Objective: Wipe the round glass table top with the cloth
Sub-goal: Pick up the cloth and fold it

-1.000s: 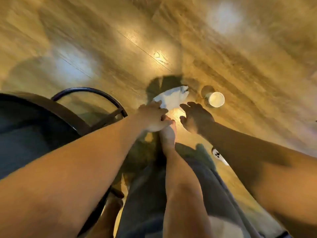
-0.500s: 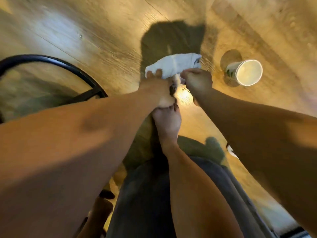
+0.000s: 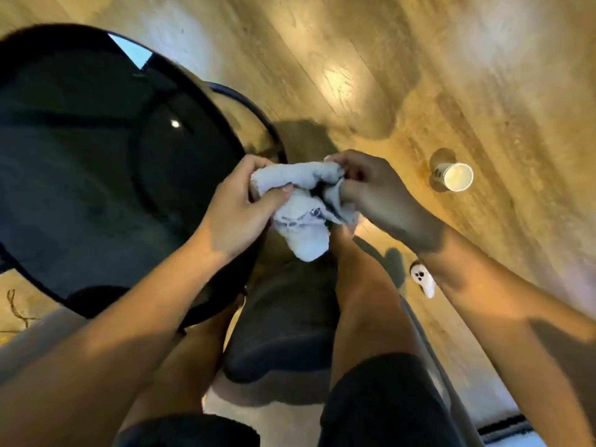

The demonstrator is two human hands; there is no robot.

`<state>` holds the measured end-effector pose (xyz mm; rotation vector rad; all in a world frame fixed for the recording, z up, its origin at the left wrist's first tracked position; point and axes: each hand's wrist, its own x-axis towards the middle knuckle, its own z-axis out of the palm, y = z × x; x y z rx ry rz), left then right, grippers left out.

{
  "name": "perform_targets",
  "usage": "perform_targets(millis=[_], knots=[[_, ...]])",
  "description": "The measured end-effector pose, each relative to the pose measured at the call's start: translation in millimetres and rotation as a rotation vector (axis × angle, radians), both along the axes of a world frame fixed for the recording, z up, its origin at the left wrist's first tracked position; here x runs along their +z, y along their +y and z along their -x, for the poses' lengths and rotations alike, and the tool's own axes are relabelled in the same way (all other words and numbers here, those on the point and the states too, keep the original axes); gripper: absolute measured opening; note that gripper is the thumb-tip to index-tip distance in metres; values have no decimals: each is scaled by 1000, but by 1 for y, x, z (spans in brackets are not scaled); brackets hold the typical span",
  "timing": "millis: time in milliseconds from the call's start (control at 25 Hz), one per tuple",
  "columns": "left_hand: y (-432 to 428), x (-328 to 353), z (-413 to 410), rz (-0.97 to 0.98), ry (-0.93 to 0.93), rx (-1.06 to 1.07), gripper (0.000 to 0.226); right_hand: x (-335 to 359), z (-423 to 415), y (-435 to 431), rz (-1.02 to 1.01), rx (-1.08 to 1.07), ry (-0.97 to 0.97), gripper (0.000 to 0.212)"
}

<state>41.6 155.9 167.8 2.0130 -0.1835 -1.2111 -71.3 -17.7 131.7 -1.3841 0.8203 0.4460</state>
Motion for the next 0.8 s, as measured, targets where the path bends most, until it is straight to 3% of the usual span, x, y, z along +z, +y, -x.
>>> perform_targets(millis=[80, 160, 320, 440, 520, 680, 800], knots=[[49, 24, -10, 30, 112, 188, 12, 18, -14, 39, 308, 267, -129, 19], [96, 34, -8, 40, 295, 414, 16, 28, -28, 77, 415, 390, -265, 22], [189, 42, 10, 55, 397, 717, 27, 33, -61, 162, 137, 444, -290, 2], [238, 30, 31, 169, 405, 853, 27, 30, -64, 215, -117, 434, -247, 14], [257, 11, 40, 239, 372, 833, 36, 18, -60, 232, -86, 454, -269, 20], [283, -22, 56, 435, 181, 729, 80, -2, -65, 239, 114, 529, -371, 9], [291, -29, 82, 601, 161, 809, 71, 6, -52, 244, 88, 430, -432, 17]])
